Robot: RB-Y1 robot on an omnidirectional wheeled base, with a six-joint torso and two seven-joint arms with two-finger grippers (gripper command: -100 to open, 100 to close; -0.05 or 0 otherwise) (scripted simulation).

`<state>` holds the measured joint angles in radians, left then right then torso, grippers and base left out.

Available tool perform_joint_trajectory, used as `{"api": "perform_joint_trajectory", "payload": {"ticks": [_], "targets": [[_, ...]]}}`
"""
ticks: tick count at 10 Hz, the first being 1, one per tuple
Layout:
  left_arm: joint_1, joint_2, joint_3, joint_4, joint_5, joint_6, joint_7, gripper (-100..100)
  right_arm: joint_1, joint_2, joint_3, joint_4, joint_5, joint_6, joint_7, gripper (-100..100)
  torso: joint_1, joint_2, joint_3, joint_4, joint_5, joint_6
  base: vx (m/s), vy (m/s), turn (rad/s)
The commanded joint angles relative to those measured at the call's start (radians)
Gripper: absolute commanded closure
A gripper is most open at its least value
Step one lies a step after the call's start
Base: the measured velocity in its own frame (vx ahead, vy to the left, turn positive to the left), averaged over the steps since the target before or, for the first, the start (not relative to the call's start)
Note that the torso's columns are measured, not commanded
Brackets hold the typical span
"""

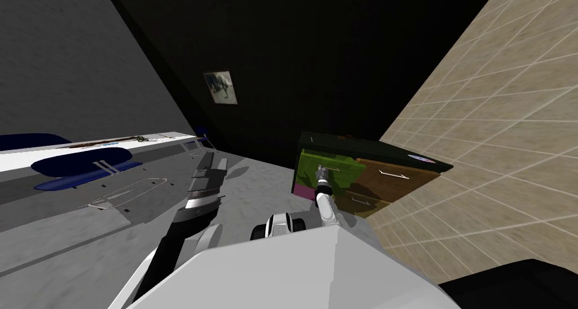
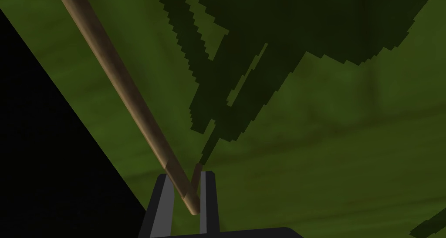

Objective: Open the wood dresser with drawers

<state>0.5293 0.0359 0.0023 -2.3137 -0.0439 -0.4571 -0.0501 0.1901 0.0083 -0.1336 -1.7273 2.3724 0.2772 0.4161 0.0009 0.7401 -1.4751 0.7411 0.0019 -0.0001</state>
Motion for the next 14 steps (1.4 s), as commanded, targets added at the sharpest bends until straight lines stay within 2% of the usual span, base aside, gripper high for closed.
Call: {"api": "perform_joint_trajectory", "payload": {"ticks": [1,2,3,4,5,6,9,10,11,12,13,14], "targets": [[0.000,0.000,0.000,0.000,0.000,0.000,0.000,0,-0.003,0.001,0.067,-0.007,-0.055,0.057,0.076,100,0.001,0.001,0.001,0.000,0.000,-0.001,-0.034,-0.059,-0.004],[0.000,0.000,0.000,0.000,0.000,0.000,0.000,0,-0.003,0.001,0.067,-0.007,-0.055,0.057,0.082,100,0.003,0.001,0.001,0.001,0.001,-0.001,-0.021,-0.028,0.011],[0.000,0.000,0.000,0.000,0.000,0.000,0.000,0,0.000,0.000,0.115,-0.011,-0.103,0.105,0.120,100,0.005,0.002,0.001,0.001,0.002,0.000,-0.034,-0.046,-0.029],[0.000,0.000,0.000,0.000,0.000,0.000,0.000,0,0.000,0.000,0.125,-0.011,-0.105,0.105,0.146,100,0.005,0.003,0.002,0.003,0.002,-0.001,-0.035,-0.046,-0.009],[0.000,0.000,0.000,0.000,0.000,0.000,0.000,0,0.004,-0.002,0.159,-0.015,-0.149,0.140,0.179,100,0.005,0.004,0.003,0.004,0.003,-0.002,-0.039,-0.066,-0.010],[0.000,0.000,0.000,0.000,0.000,0.000,0.000,0,0.004,-0.002,0.183,-0.015,-0.154,0.153,0.206,100,0.005,0.005,0.003,0.004,0.003,-0.002,-0.042,-0.056,0.002],[0.000,0.000,0.000,0.000,0.000,0.000,0.000,0,0.011,-0.004,0.272,-0.023,-0.245,0.234,0.297,100,0.007,0.006,0.003,0.006,0.004,-0.001,-0.042,-0.057,-0.009],[0.000,0.000,0.000,0.000,0.000,0.000,0.000,0,0.011,-0.004,0.299,-0.023,-0.252,0.250,0.325,100,0.005,0.007,0.004,0.006,0.004,-0.001,-0.041,-0.060,-0.008],[0.000,0.000,0.000,0.000,0.000,0.000,0.000,0,0.011,-0.004,0.299,-0.023,-0.252,0.250,0.338,100,0.006,0.007,0.004,0.006,0.003,-0.001,-0.018,-0.021,0.013],[0.000,0.000,0.000,0.000,0.000,0.000,0.000,0,0.014,-0.005,0.342,-0.027,-0.301,0.296,0.370,100,0.007,0.006,0.003,0.006,0.004,0.000,-0.033,-0.038,-0.018],[0.000,0.000,0.000,0.000,0.000,0.000,0.000,0,0.014,-0.005,0.357,-0.027,-0.301,0.298,0.398,100,0.006,0.007,0.004,0.006,0.004,0.000,-0.034,-0.042,-0.019],[0.000,0.000,0.000,0.000,0.000,0.000,0.000,0,0.017,-0.006,0.391,-0.031,-0.348,0.332,0.434,100,0.006,0.008,0.004,0.007,0.004,-0.001,-0.035,-0.054,-0.003]]}}
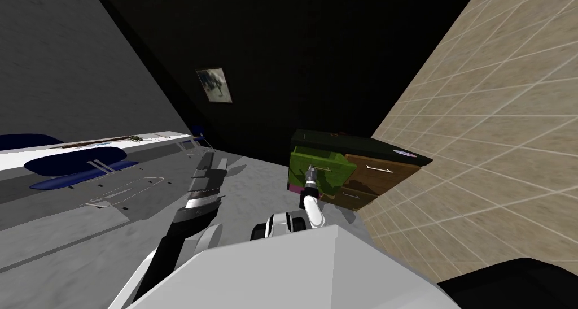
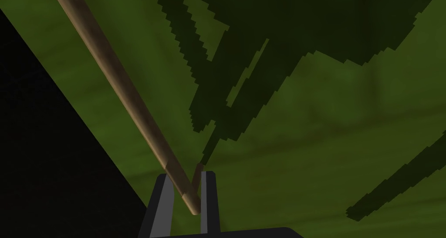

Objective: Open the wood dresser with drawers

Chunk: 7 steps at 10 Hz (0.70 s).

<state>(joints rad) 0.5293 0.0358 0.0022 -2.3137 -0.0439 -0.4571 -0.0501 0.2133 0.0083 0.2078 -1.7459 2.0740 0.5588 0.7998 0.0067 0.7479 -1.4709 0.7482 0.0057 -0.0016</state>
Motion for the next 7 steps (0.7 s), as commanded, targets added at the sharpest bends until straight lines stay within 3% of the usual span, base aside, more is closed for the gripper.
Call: {"api": "perform_joint_trajectory", "payload": {"ticks": [1,3,4,5,6,7], "targets": [[0.000,0.000,0.000,0.000,0.000,0.000,0.000,0,-0.006,-0.006,0.074,-0.012,-0.052,0.065,0.082,100,-0.001,0.000,0.000,-0.001,0.000,0.001,-0.032,-0.054,-0.004],[0.000,0.000,0.000,0.000,0.000,0.000,0.000,0,-0.002,-0.007,0.132,-0.016,-0.101,0.113,0.137,100,-0.003,-0.001,-0.001,-0.002,-0.002,0.001,-0.044,-0.068,-0.003],[0.000,0.000,0.000,0.000,0.000,0.000,0.000,0,-0.002,-0.007,0.132,-0.016,-0.101,0.113,0.147,100,-0.003,-0.002,-0.001,-0.002,-0.002,0.002,-0.019,-0.019,0.015],[0.000,0.000,0.000,0.000,0.000,0.000,0.000,0,0.001,-0.009,0.181,-0.020,-0.150,0.156,0.189,100,-0.002,-0.002,-0.001,-0.002,-0.001,0.003,-0.031,-0.047,-0.031],[0.000,0.000,0.000,0.000,0.000,0.000,0.000,0,0.001,-0.009,0.190,-0.020,-0.150,0.161,0.211,100,-0.004,-0.002,-0.001,-0.003,-0.003,0.002,-0.029,-0.043,-0.001],[0.000,0.000,0.000,0.000,0.000,0.000,0.000,0,0.008,-0.005,0.181,-0.033,-0.166,0.136,0.222,-100,-0.005,-0.003,-0.002,-0.004,-0.003,0.003,-0.004,-0.012,-0.047]]}}
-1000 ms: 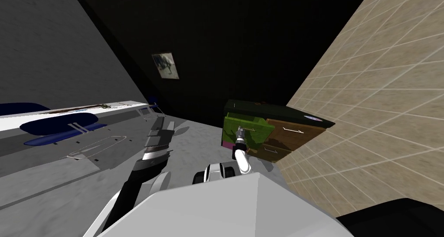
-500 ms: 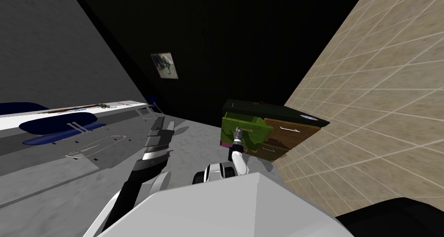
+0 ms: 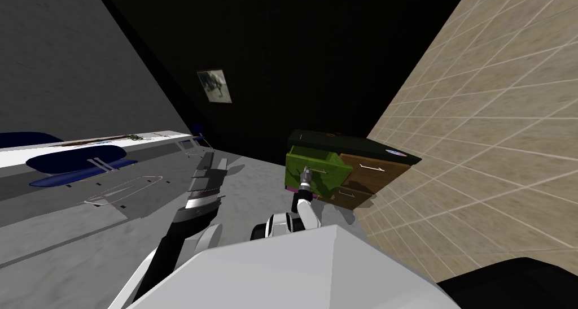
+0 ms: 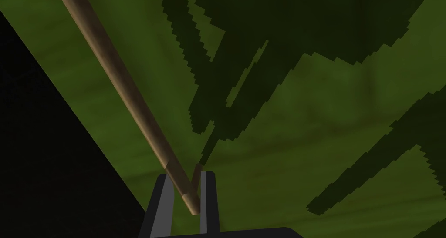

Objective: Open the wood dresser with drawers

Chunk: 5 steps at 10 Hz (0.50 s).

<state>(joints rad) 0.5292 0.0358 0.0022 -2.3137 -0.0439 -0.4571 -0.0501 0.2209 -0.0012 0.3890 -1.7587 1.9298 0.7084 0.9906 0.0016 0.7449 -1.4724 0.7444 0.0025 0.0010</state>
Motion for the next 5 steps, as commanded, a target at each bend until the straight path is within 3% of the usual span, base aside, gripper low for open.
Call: {"api": "perform_joint_trajectory", "payload": {"ticks": [1,4,5], "targets": [[0.000,0.000,0.000,0.000,0.000,0.000,0.000,0,0.002,0.010,0.001,-0.040,-0.044,-0.027,0.063,-100,0.000,-0.003,-0.002,-0.003,-0.001,0.000,0.004,0.007,-0.074],[0.000,0.000,0.000,0.000,0.000,0.000,0.000,0,0.004,0.024,0.001,-0.100,-0.109,-0.068,0.150,-100,-0.001,-0.008,-0.005,-0.007,-0.002,-0.001,0.007,0.013,-0.075],[0.000,0.000,0.000,0.000,0.000,0.000,0.000,0,0.004,0.024,0.001,-0.100,-0.109,-0.068,0.158,-100,-0.002,-0.008,-0.004,-0.007,-0.003,-0.001,0.007,0.008,-0.011]]}}
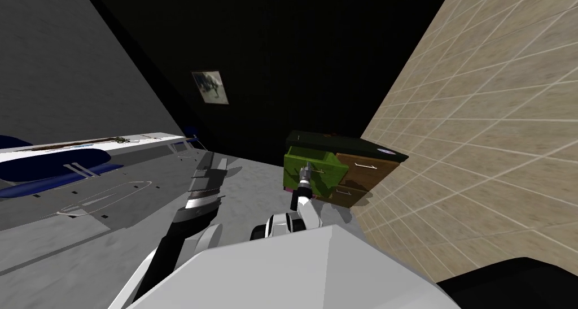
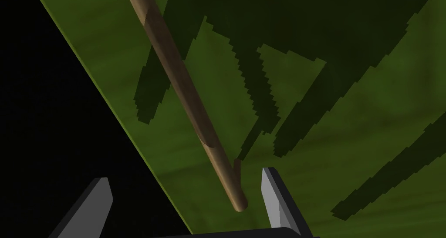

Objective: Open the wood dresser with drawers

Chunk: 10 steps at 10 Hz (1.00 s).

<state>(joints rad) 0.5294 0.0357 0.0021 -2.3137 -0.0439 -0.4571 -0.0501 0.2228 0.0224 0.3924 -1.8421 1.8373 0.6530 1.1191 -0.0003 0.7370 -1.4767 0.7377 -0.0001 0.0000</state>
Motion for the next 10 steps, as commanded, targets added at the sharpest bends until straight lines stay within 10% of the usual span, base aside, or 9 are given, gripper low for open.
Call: {"api": "perform_joint_trajectory", "payload": {"ticks": [1,7,8,10], "targets": [[0.000,0.000,0.000,0.000,0.000,0.000,0.000,0,0.003,0.005,-0.002,-0.036,-0.038,-0.026,0.060,-100,0.000,0.001,0.001,0.000,0.000,0.000,0.005,0.003,-0.034],[0.000,0.000,0.000,0.000,0.000,0.000,0.000,0,0.011,0.022,0.000,-0.094,-0.115,-0.069,0.169,-100,0.004,0.008,0.004,0.008,0.003,-0.001,0.004,0.004,-0.050],[0.000,0.000,0.000,0.000,0.000,0.000,0.000,0,0.013,0.023,0.000,-0.094,-0.117,-0.071,0.176,0,0.004,0.008,0.005,0.006,0.003,0.000,0.000,0.000,0.000],[0.000,0.000,0.000,0.000,0.000,0.000,0.000,0,0.016,0.022,-0.001,-0.090,-0.118,-0.071,0.176,0,0.002,0.005,0.003,0.004,0.001,0.000,0.000,0.000,0.000]]}}
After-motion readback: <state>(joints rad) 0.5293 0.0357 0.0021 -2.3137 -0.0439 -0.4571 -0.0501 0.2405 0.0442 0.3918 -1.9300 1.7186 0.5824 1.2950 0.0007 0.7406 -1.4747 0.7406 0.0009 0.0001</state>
